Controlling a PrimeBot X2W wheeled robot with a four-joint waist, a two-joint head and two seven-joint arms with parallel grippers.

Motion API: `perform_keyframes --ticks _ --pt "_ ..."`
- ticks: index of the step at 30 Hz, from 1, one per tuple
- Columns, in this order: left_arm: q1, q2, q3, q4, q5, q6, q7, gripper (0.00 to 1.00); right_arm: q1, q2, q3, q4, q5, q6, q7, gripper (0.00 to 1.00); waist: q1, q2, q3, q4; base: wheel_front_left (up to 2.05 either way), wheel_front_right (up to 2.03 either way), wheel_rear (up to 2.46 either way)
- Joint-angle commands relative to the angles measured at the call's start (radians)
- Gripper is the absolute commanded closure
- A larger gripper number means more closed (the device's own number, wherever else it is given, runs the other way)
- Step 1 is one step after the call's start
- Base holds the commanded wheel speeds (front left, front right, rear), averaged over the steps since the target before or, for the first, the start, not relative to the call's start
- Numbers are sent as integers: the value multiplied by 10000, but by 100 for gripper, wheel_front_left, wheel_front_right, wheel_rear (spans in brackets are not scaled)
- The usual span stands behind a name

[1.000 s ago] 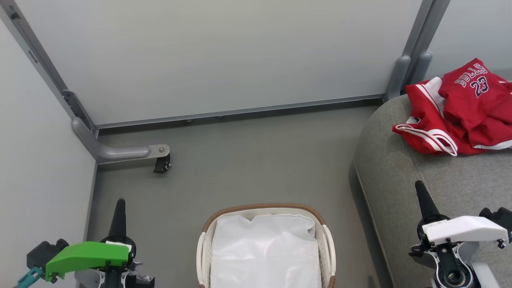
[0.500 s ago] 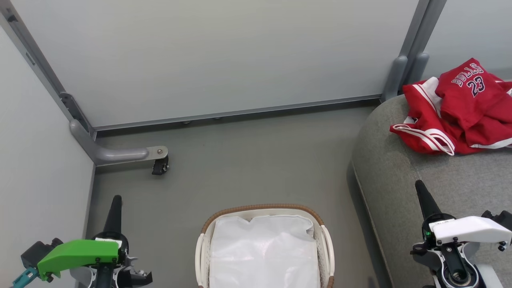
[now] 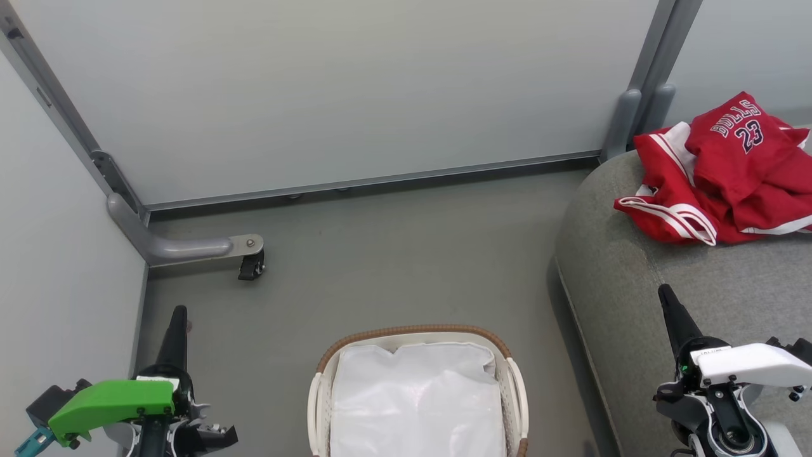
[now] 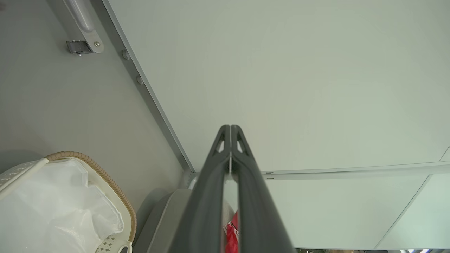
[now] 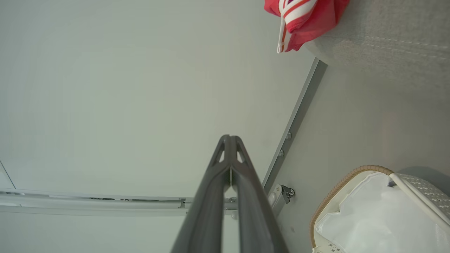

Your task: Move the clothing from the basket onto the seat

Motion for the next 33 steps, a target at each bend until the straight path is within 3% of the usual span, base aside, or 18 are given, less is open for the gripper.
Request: perform_keyframes --ticks 1,22,33 --pt "-200 57 62 -79 -221 -75 57 100 74 -62 -39 -94 220 2 79 100 0 0 -4 -8 0 0 0" --pt "-199 63 344 -262 -1540 -88 479 100 150 -76 -111 -231 1865 2 506 100 0 0 -65 -135 0 0 0" --pt "-191 62 341 -252 -1527 -89 492 100 151 -75 -108 -228 1855 2 492 100 0 0 -66 -138 0 0 0"
